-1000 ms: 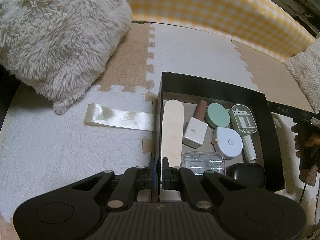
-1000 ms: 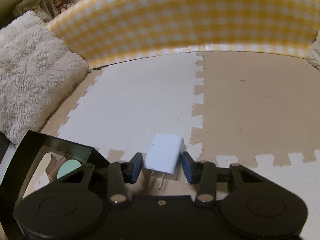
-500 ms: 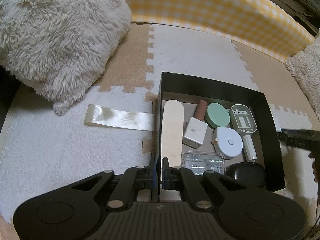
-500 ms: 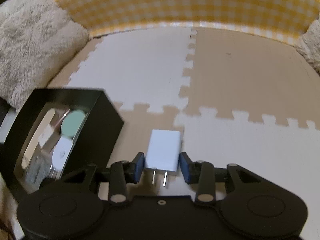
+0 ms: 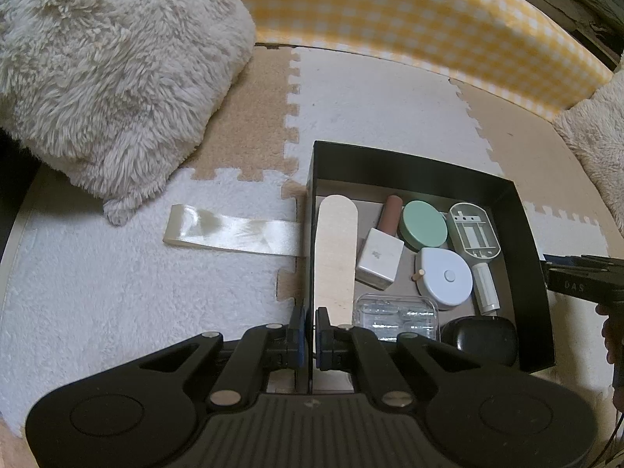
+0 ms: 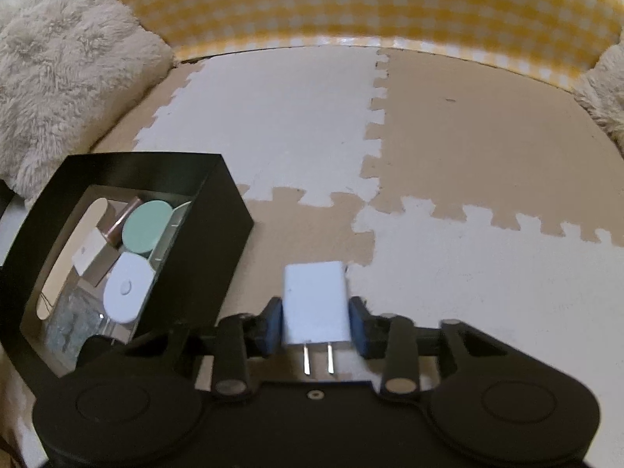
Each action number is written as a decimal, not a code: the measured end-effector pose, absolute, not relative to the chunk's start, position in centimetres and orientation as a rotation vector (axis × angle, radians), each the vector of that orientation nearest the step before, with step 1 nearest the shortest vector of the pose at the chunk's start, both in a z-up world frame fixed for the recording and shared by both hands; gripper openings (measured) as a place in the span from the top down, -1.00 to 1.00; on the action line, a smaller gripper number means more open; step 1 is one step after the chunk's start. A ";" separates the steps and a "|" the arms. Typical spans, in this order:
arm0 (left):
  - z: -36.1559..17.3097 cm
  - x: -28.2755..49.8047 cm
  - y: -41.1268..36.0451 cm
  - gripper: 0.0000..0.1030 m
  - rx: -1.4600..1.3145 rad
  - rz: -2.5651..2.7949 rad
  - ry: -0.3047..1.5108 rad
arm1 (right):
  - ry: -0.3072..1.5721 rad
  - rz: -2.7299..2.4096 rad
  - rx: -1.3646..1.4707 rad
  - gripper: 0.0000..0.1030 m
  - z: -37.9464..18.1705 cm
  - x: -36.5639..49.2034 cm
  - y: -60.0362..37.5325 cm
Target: Organize rigid objects
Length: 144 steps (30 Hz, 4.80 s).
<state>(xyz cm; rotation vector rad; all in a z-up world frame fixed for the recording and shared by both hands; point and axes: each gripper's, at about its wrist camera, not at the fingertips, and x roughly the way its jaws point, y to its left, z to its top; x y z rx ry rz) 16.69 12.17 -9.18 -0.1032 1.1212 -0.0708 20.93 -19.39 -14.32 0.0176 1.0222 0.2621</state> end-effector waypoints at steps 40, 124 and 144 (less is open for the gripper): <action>-9.2 16.7 12.0 0.92 -0.094 -0.069 1.122 | 0.944 0.561 0.082 0.26 -11.4 19.8 -8.2; 3.0 -2.6 5.4 -1.00 0.016 -0.014 0.622 | 0.565 0.286 0.118 -1.00 1.6 -0.9 -20.2; 3.1 -5.3 4.2 -1.00 0.088 -0.019 0.507 | 0.482 0.211 0.087 -1.00 1.8 -4.3 -20.9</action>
